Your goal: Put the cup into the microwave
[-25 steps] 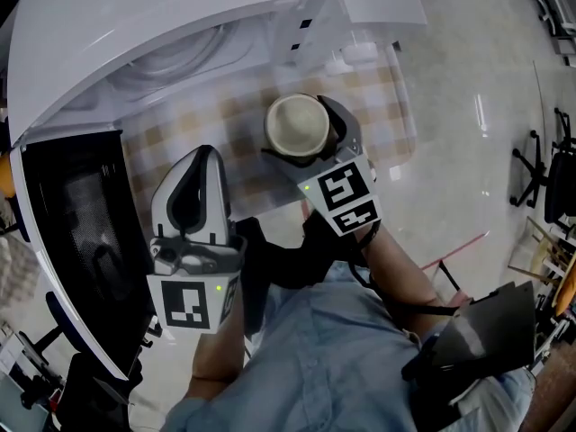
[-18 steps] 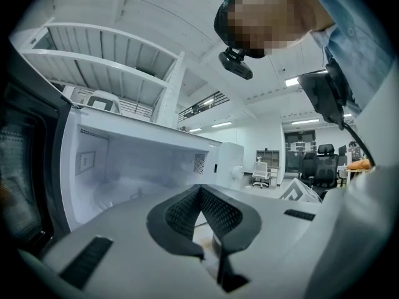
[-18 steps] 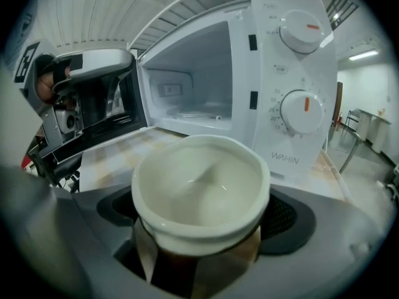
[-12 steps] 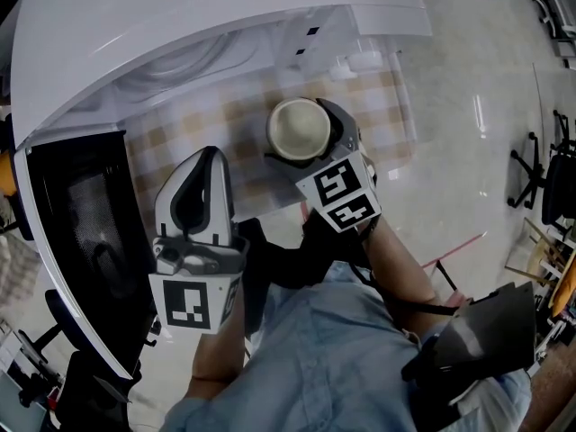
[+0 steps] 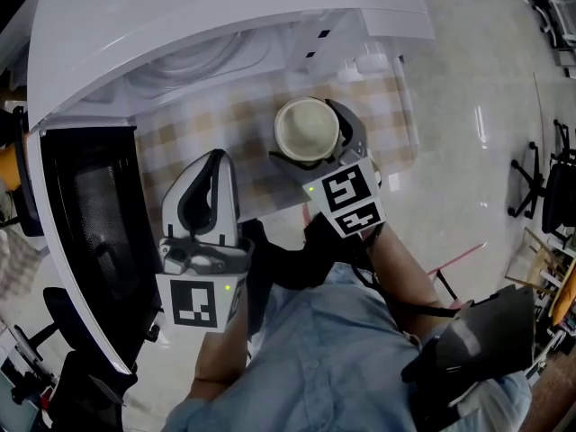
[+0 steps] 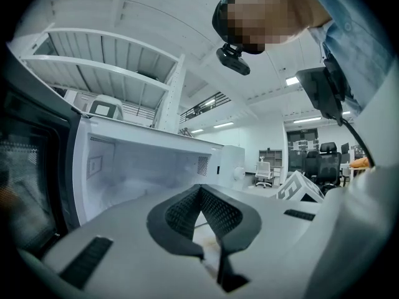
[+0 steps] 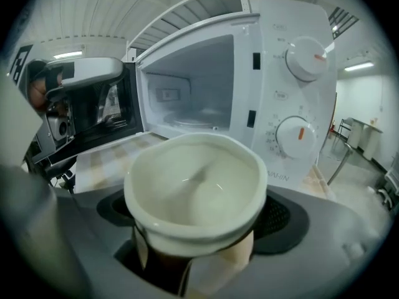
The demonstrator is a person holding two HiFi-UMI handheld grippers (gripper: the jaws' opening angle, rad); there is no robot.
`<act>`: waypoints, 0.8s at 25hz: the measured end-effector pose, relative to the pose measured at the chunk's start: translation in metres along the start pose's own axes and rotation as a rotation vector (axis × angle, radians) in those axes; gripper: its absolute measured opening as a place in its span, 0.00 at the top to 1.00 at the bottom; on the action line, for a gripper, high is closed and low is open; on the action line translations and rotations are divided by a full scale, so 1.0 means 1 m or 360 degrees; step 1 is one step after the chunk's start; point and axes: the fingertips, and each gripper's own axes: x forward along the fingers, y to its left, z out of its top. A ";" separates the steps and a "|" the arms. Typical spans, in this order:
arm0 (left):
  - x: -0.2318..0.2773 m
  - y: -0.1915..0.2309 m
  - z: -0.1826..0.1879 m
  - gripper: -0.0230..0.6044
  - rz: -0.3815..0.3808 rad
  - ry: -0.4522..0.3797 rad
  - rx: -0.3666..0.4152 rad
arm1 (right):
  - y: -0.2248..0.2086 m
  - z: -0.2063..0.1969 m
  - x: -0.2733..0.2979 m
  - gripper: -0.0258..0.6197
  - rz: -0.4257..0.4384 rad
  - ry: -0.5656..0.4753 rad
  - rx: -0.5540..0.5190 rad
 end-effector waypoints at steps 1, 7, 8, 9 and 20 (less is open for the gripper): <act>-0.003 0.000 0.000 0.96 0.0000 0.0007 0.0002 | 0.003 0.004 -0.001 0.14 0.0007 -0.0009 -0.0009; -0.017 0.001 0.014 0.96 0.0028 -0.0013 -0.0001 | 0.031 0.028 -0.003 0.14 0.0078 -0.0026 -0.0057; -0.020 0.003 0.018 0.96 0.0038 -0.0015 0.0000 | 0.036 0.032 -0.003 0.14 0.0092 -0.0025 -0.0065; -0.022 0.006 0.021 0.96 0.0050 -0.0016 0.0002 | 0.041 0.036 -0.002 0.14 0.0107 -0.0025 -0.0074; -0.031 0.036 0.038 0.96 0.0123 -0.0036 -0.0006 | 0.075 0.078 0.022 0.14 0.0199 -0.0030 -0.0154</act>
